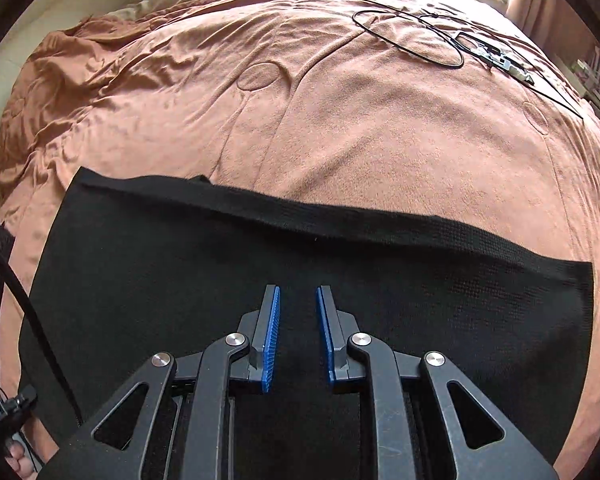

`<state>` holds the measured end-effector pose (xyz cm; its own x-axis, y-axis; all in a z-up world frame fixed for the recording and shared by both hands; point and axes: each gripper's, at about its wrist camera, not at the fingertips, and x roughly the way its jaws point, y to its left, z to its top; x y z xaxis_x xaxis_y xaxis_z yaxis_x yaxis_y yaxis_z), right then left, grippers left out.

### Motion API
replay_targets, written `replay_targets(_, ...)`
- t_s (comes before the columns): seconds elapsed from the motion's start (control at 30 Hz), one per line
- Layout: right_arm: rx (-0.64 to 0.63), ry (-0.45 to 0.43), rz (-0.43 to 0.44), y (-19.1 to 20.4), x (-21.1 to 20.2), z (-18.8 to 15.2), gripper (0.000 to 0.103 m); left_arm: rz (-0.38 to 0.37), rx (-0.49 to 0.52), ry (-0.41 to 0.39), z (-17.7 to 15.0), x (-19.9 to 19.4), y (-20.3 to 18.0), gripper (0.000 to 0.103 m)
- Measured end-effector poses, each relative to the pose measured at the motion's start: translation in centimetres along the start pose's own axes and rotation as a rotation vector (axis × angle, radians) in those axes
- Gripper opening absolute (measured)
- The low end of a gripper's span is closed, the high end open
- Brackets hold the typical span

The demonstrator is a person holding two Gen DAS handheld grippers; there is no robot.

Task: Fold small clothes
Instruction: 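Lift the shirt edge with both grippers and fold it over onto itself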

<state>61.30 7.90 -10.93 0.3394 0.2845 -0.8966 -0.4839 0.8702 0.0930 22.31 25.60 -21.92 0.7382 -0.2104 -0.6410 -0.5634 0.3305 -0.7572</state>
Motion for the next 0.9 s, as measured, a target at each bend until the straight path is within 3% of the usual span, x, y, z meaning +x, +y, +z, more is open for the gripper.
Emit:
replay_targets(0.23, 0.005, 0.006, 0.083, -0.7, -3.7, -3.6, 0.017, -0.147, -0.051, -0.02, -0.3, -1.3, -0.1, 0.008)
replay_targets(0.3, 0.0, -0.016, 0.09, -0.9, -4.8, -4.7, 0.026, -0.181, -0.048, -0.026, -0.5, -1.6, -0.5, 0.008)
replay_targets(0.37, -0.003, -0.039, 0.084, -1.0, -5.7, -5.8, 0.044, -0.21, -0.046, -0.027, -0.7, -1.9, -1.0, 0.008)
replay_targets(0.6, 0.0, -0.077, 0.102, -1.0, -7.9, -10.4, 0.044, -0.313, -0.017, -0.009, -0.6, -2.8, -3.6, 0.007)
replay_targets(0.73, 0.033, -0.092, 0.166, -1.2, -8.3, -13.3, 0.044, -0.361, 0.021, 0.015, -0.6, -2.8, -5.6, 0.008)
replay_targets(0.9, 0.105, -0.07, 0.225, -1.9, -7.8, -15.9, 0.027, -0.426, 0.059, 0.028, -0.6, -2.3, -8.0, 0.007)
